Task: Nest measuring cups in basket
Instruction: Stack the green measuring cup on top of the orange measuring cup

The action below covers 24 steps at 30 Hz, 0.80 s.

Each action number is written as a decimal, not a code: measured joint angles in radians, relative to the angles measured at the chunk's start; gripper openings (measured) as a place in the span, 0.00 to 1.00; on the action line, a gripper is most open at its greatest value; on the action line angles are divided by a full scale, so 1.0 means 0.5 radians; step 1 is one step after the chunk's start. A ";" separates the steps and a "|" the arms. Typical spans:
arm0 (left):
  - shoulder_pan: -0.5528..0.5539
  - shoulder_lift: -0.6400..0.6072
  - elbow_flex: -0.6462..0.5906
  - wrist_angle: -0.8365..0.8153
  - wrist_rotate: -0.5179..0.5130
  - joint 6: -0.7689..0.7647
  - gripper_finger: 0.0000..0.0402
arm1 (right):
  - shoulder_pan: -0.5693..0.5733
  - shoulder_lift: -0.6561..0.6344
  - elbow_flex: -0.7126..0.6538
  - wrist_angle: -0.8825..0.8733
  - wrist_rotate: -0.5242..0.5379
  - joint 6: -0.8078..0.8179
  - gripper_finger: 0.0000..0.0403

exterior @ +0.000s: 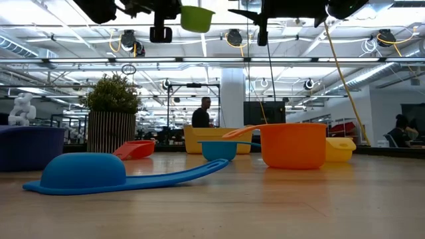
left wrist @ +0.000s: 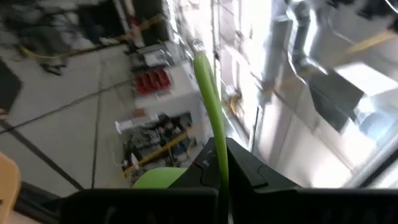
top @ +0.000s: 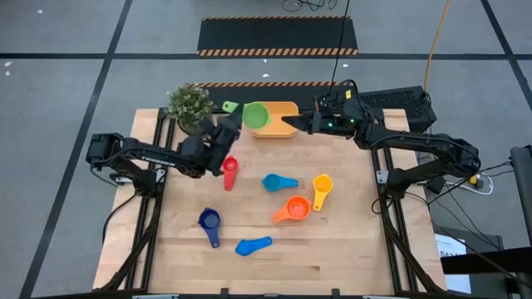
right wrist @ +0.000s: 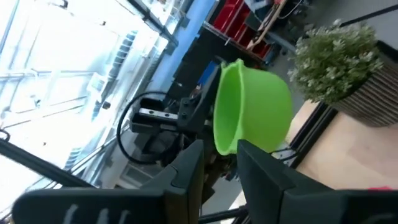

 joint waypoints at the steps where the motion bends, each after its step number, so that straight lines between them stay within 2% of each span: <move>1: -0.003 0.000 0.000 -0.001 -0.034 -0.024 0.01 | 0.001 0.000 0.000 0.000 0.019 -0.003 0.23; 8: 0.016 0.000 0.017 0.004 -0.086 -0.222 0.01 | 0.004 0.062 0.000 0.062 0.051 0.055 0.23; 15: 0.079 0.015 0.127 -0.062 -0.186 -0.188 0.01 | 0.020 0.256 -0.002 0.292 0.058 0.394 0.23; 24: 0.102 0.014 0.138 -0.172 -0.185 -0.232 0.01 | 0.014 0.385 -0.004 0.554 0.184 0.766 0.23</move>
